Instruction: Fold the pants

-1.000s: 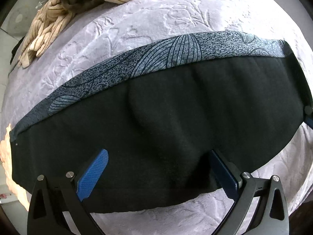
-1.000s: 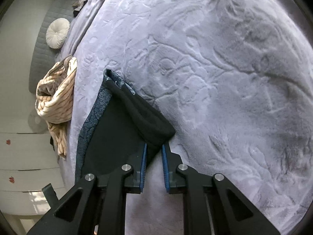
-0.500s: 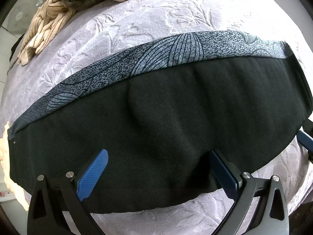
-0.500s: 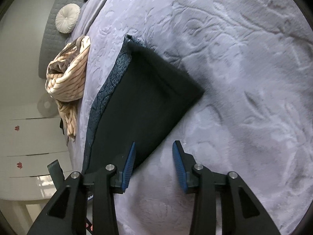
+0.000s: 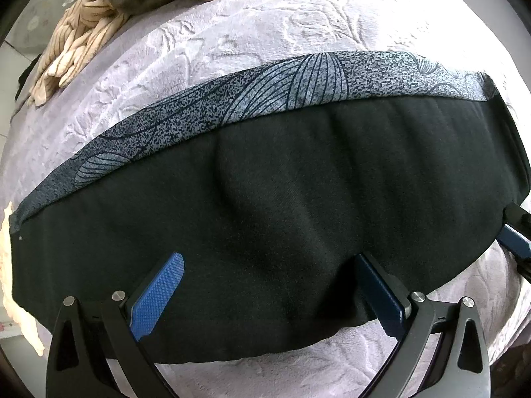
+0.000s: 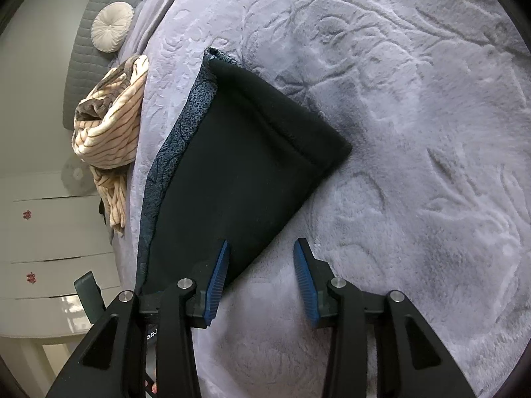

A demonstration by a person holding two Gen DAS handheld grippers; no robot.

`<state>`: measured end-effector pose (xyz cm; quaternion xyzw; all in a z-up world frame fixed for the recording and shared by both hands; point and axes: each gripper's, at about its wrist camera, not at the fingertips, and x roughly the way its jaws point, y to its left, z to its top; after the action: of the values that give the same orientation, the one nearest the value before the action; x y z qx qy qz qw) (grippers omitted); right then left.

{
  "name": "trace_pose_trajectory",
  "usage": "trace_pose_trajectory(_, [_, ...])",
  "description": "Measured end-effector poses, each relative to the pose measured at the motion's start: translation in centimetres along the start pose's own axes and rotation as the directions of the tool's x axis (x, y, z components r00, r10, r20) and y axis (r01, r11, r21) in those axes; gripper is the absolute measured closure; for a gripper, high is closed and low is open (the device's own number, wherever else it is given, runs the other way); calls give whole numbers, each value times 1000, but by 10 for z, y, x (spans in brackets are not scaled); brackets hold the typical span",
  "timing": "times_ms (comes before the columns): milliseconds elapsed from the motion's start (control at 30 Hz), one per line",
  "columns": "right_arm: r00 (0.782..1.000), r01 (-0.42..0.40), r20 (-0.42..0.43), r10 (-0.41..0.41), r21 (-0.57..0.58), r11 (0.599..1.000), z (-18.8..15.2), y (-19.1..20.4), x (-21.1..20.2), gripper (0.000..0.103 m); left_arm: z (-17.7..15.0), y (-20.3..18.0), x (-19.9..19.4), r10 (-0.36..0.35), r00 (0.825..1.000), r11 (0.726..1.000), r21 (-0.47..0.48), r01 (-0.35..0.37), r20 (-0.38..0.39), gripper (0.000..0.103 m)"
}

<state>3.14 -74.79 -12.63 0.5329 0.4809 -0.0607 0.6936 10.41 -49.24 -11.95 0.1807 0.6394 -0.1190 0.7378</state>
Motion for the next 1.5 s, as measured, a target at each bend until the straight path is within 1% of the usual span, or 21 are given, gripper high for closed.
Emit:
trace_pose_trajectory(100, [1000,-1,-1,1,0,1000,0,0,0,58,3,-2,-6,11,1000,1000,13,-11,12,0])
trace_pose_trajectory(200, [1000,-1,-3,1,-3,1000,0,-1,1,58,19,-4,-14,21,998,999,23,-23,66,0])
trace_pose_trajectory(267, [1000,-2,-5,2,-3,1000,0,-2,2,58,39,0,-12,29,996,1000,-11,-28,83,0])
trace_pose_trajectory(400, [1000,-2,-3,2,-11,1000,-1,-2,3,58,69,16,-1,25,993,996,-92,-14,113,0])
trace_pose_trajectory(533, [1000,-2,-3,2,-17,1000,-2,-3,4,57,89,23,20,41,993,996,-81,-32,114,0])
trace_pose_trajectory(600, [1000,-5,-4,5,-19,1000,-2,-2,4,56,92,28,17,37,993,995,-99,-25,115,0])
trace_pose_trajectory(667, [1000,-12,-3,12,-19,1000,-2,-2,2,56,90,31,10,49,992,995,-94,-38,118,0])
trace_pose_trajectory(700, [1000,-14,-3,14,-18,1000,-2,-3,2,56,84,24,2,55,991,996,-80,-45,119,0])
trace_pose_trajectory(767, [1000,-19,-1,19,-14,1000,-3,-4,2,56,72,19,-9,44,990,997,-61,-36,130,0])
trace_pose_trajectory(833, [1000,-18,1,18,-11,1000,-3,-4,2,55,56,16,-18,17,990,999,-44,-11,139,0])
trace_pose_trajectory(867, [1000,-18,2,18,-11,1000,-3,-4,3,54,48,12,-18,9,991,1000,-29,-5,135,0])
trace_pose_trajectory(933, [1000,-18,4,18,-10,1000,-3,-4,3,53,31,3,-9,24,993,1000,6,-25,112,0])
trace_pose_trajectory(967, [1000,-18,5,18,-12,1000,-4,-3,3,53,27,0,-2,33,995,999,12,-35,92,0])
trace_pose_trajectory(1000, [1000,-17,6,17,-14,1000,-4,-2,3,52,24,1,4,24,996,1000,-7,-24,84,0])
trace_pose_trajectory(1067, [1000,-13,1,14,-17,1000,-3,-1,4,52,19,8,7,-10,995,997,-78,18,99,0])
trace_pose_trajectory(1133, [1000,-15,0,15,-16,1000,-2,0,4,52,17,8,8,-21,994,996,-89,31,103,0])
trace_pose_trajectory(1267, [1000,-29,12,29,-10,1000,1,0,7,51,19,4,8,-6,994,998,-55,12,107,0])
trace_pose_trajectory(1433, [996,-82,48,81,13,997,8,0,11,51,19,-2,6,-12,994,998,-58,18,105,0])
trace_pose_trajectory(1500, [994,-95,55,94,24,995,10,-2,15,51,21,4,9,-9,994,998,-57,15,105,0])
